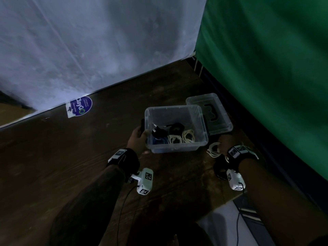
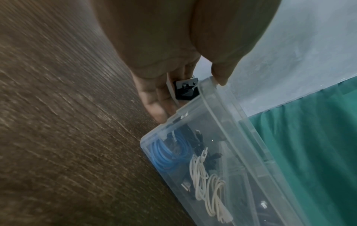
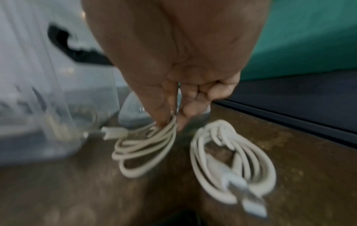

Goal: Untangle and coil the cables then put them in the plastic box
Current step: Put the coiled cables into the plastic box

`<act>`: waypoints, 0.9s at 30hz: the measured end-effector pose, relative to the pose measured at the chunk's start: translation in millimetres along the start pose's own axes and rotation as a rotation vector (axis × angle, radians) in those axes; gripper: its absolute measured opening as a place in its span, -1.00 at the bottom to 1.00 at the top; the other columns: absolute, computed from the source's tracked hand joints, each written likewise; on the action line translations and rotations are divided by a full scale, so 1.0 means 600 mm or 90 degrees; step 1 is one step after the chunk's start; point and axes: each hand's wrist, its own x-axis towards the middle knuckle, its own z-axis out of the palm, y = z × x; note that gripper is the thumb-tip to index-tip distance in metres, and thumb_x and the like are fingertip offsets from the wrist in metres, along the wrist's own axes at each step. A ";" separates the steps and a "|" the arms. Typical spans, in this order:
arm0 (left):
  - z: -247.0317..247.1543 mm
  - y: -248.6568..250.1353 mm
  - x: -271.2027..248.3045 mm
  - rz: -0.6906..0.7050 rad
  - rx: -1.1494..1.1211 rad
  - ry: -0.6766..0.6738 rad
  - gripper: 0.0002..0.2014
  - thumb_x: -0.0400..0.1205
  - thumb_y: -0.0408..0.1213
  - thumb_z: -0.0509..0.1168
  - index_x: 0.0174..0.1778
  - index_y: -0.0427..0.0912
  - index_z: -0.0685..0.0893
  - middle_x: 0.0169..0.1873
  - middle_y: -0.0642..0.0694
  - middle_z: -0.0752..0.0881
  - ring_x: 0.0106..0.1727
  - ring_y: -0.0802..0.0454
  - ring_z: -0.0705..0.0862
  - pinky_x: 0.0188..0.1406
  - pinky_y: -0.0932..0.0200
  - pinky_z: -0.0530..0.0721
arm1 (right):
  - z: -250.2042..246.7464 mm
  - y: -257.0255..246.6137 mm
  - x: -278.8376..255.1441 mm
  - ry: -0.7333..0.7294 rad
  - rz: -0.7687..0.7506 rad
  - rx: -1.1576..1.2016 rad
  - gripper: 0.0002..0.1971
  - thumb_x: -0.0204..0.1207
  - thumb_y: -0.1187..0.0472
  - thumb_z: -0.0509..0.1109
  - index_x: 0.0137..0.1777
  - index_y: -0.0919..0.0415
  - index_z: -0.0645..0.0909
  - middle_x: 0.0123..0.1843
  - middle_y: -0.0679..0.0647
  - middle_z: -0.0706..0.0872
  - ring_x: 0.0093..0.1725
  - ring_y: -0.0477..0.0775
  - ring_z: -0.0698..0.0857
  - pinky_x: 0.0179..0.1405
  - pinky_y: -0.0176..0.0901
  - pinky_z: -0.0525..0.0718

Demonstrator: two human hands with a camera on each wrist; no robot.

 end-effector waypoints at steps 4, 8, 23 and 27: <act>-0.001 0.005 -0.004 0.003 0.006 -0.006 -0.49 0.72 -0.06 0.20 0.58 -0.08 0.28 0.15 -0.06 0.58 -0.18 0.04 0.71 -0.58 0.20 0.68 | -0.071 0.015 -0.022 0.083 0.032 0.118 -0.78 0.54 0.28 0.41 0.16 0.25 0.73 0.24 0.20 0.73 0.20 0.28 0.70 0.15 -0.05 0.65; -0.001 0.006 -0.008 0.001 -0.007 0.000 -0.52 0.72 -0.05 0.21 0.54 -0.05 0.32 0.21 -0.10 0.60 -0.05 -0.08 0.73 -0.30 0.00 0.77 | -0.156 -0.012 -0.041 0.225 -0.005 0.282 -0.78 0.50 0.22 0.47 0.14 0.17 0.67 0.05 0.15 0.72 0.02 0.18 0.66 -0.06 -0.17 0.48; -0.008 0.009 -0.008 -0.018 -0.001 -0.001 -0.49 0.70 -0.01 0.23 0.55 0.02 0.31 0.06 -0.01 0.60 -0.09 -0.06 0.74 -0.27 0.02 0.76 | -0.048 -0.307 -0.002 -0.101 -0.171 0.161 -0.88 0.61 0.22 0.40 -0.01 0.30 0.65 0.02 0.29 0.77 0.12 0.30 0.74 0.07 0.02 0.70; -0.007 0.007 -0.005 -0.004 0.011 0.001 -0.47 0.67 0.05 0.26 0.54 0.02 0.33 0.20 -0.11 0.64 -0.03 -0.12 0.75 -0.26 0.02 0.77 | -0.073 -0.260 -0.026 -0.059 -0.199 0.212 -0.78 0.61 0.22 0.40 0.16 0.35 0.66 0.05 0.31 0.77 0.09 0.28 0.75 0.10 0.09 0.73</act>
